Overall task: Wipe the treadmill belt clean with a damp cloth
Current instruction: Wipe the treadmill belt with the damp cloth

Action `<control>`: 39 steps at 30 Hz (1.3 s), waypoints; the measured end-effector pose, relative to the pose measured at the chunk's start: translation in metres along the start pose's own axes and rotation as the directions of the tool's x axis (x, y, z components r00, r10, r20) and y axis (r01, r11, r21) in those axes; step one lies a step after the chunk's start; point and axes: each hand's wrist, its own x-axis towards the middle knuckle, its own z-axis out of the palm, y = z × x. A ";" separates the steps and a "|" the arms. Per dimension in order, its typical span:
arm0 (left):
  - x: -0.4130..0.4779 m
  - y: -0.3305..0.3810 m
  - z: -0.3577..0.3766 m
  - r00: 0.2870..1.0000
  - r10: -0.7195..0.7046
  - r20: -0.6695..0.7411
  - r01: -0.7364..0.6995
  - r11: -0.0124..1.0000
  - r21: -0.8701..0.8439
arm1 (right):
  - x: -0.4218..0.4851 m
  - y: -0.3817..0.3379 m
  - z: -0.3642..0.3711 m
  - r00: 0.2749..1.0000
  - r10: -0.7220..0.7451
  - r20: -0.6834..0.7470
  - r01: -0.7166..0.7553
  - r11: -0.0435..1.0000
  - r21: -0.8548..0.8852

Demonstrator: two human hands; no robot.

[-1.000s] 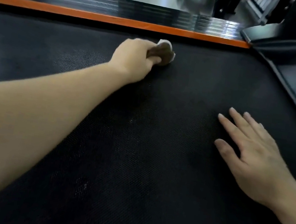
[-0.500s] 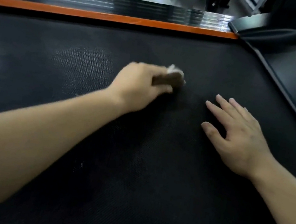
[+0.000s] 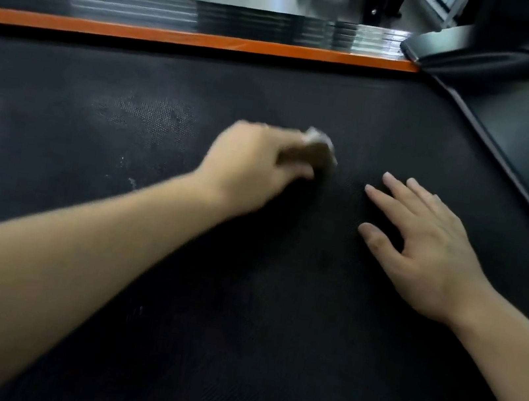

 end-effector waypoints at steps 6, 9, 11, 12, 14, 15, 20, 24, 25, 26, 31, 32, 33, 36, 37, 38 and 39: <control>0.070 -0.047 -0.006 0.992 -0.093 -0.083 0.109 0.969 0.222 | -0.001 0.000 0.000 1.000 -0.005 -0.022 0.006 1.000 0.012; 0.109 -0.076 -0.012 0.937 -0.307 -0.169 0.339 0.914 0.221 | -0.002 0.000 0.001 0.999 -0.013 -0.040 0.014 1.000 0.020; 0.114 -0.077 -0.009 0.913 -0.361 -0.191 0.388 0.912 0.131 | -0.002 0.000 0.002 0.999 -0.012 -0.045 0.013 1.000 0.020; 0.110 -0.071 -0.007 0.912 -0.363 -0.192 0.386 0.918 0.096 | -0.001 0.000 0.001 0.999 -0.012 -0.045 0.013 1.000 0.020; 0.092 -0.054 0.002 0.951 -0.264 -0.158 0.275 0.960 0.048 | -0.001 -0.001 0.001 0.999 -0.014 -0.038 0.015 1.000 0.013; 0.079 -0.043 0.006 0.980 -0.161 -0.118 0.166 0.985 0.034 | -0.001 -0.001 0.000 0.999 -0.012 -0.032 0.013 1.000 0.009; 0.096 -0.052 -0.002 0.995 -0.090 -0.053 0.101 0.960 0.260 | -0.002 -0.002 0.000 1.000 -0.012 -0.029 0.012 1.000 0.013; 0.115 -0.058 -0.001 0.947 -0.305 -0.105 0.318 0.936 0.151 | -0.002 -0.003 0.000 0.999 -0.013 -0.034 0.013 1.000 0.013; 0.106 -0.049 0.001 0.951 -0.296 -0.087 0.303 0.949 0.083 | -0.002 -0.002 -0.001 0.999 -0.014 -0.036 0.015 1.000 0.011; 0.089 -0.037 0.003 0.967 -0.251 -0.047 0.253 0.966 0.046 | -0.002 -0.001 -0.001 0.999 -0.013 -0.034 0.014 1.000 0.012; -0.078 0.035 -0.008 0.963 0.219 0.158 -0.190 0.965 -0.180 | 0.001 -0.003 -0.002 0.999 0.023 -0.045 -0.016 0.988 0.150; -0.110 0.049 -0.011 0.938 0.294 0.182 -0.255 0.943 -0.212 | -0.001 -0.003 -0.002 0.998 0.024 -0.051 -0.016 0.987 0.159; -0.131 0.055 -0.014 0.919 0.340 0.202 -0.296 0.930 -0.219 | -0.002 -0.004 -0.002 0.998 0.022 -0.054 -0.014 0.988 0.154; -0.116 0.042 -0.021 0.944 0.273 0.183 -0.254 0.960 -0.121 | -0.004 -0.006 -0.003 1.000 0.017 -0.020 -0.014 0.994 0.112; -0.096 0.036 -0.020 0.975 0.172 0.141 -0.163 0.984 -0.073 | -0.004 -0.006 -0.004 1.000 0.014 -0.004 -0.013 0.995 0.096; -0.078 0.033 -0.018 0.993 0.075 0.089 -0.070 0.996 -0.060 | -0.004 -0.006 -0.005 1.000 0.013 0.005 -0.013 0.996 0.089; -0.067 0.032 -0.013 0.998 0.015 0.061 -0.011 0.998 -0.065 | -0.005 -0.006 -0.006 1.000 0.013 0.003 -0.013 0.995 0.094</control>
